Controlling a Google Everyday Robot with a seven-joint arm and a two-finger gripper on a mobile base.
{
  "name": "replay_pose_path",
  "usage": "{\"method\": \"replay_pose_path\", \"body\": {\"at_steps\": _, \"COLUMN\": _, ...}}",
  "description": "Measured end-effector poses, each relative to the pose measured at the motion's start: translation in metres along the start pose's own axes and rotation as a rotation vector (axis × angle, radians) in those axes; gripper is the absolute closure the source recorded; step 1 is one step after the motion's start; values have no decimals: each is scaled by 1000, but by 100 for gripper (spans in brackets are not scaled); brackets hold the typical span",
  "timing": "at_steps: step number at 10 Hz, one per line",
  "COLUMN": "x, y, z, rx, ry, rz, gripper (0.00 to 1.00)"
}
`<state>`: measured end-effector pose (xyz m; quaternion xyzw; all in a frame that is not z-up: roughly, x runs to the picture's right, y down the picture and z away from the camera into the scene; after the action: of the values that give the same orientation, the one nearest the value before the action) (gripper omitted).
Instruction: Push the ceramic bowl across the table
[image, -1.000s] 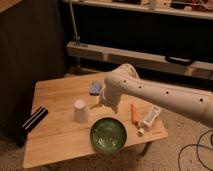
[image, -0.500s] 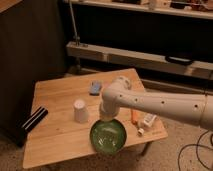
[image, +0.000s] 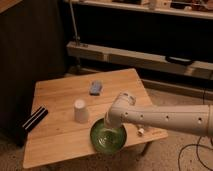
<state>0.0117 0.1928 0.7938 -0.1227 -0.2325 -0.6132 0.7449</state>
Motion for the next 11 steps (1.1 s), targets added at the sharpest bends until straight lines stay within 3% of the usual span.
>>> {"method": "replay_pose_path", "body": {"at_steps": 3, "x": 12, "y": -9, "z": 9, "rx": 4, "ry": -5, "rz": -7, "gripper": 100}}
{"method": "replay_pose_path", "body": {"at_steps": 8, "x": 18, "y": -13, "z": 27, "rx": 10, "ry": -57, "rz": 2, "gripper": 100}}
{"method": "replay_pose_path", "body": {"at_steps": 11, "x": 34, "y": -8, "z": 27, "rx": 10, "ry": -50, "rz": 31, "gripper": 100}}
